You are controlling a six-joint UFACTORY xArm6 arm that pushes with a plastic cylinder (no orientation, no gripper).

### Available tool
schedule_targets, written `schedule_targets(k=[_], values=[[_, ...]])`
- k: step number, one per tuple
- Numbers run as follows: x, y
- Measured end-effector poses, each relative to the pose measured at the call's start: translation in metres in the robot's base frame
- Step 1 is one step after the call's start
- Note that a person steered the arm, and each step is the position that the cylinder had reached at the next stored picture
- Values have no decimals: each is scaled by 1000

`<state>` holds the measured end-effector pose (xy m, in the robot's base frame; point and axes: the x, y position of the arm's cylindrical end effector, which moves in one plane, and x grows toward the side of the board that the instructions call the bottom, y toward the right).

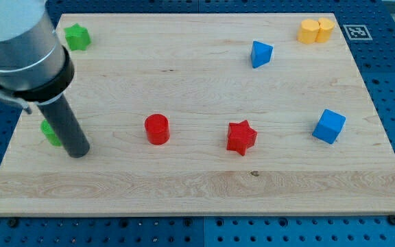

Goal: Slide the green circle to the green star

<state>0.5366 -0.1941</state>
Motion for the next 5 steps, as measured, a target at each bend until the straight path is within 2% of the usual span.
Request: schedule_targets(k=[3,5], values=[[-8,-47],[-77,-35]])
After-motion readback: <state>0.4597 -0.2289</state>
